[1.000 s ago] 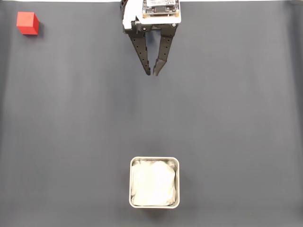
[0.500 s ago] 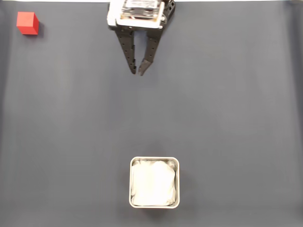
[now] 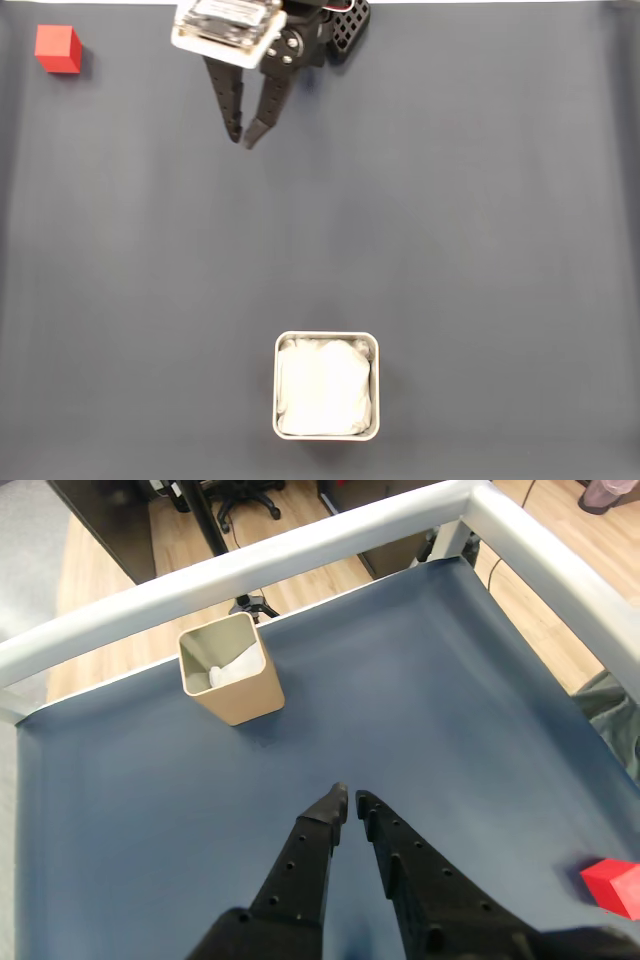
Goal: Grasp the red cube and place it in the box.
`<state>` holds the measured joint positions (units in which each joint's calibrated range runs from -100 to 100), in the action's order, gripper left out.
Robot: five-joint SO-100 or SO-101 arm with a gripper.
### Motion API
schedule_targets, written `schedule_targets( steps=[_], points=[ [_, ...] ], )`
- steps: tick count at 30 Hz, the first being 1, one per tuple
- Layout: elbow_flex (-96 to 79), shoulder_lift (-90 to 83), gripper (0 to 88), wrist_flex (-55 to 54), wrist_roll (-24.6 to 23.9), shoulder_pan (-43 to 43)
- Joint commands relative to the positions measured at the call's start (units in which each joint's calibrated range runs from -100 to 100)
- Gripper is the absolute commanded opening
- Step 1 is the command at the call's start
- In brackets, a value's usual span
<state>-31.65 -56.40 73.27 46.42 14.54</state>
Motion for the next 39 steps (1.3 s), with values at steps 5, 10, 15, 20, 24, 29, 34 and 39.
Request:
schedule_targets(
  steps=[5,10,15,20,24,29,34,39],
  points=[
    [2.54,-1.83,0.0,2.47,-0.68,6.62],
    [2.54,-2.69,0.0,3.94,-0.73,11.17],
    [2.54,-3.04,0.0,4.44,-0.44,16.0],
    [2.27,-2.95,0.0,4.68,0.1,20.62],
    [2.27,-2.69,0.0,4.68,0.44,23.81],
    [1.9,-2.09,0.0,4.68,0.44,27.43],
    [1.26,-1.39,0.0,4.6,0.29,30.56],
    [0.81,-0.96,0.0,4.19,-0.1,32.9]
  ],
)
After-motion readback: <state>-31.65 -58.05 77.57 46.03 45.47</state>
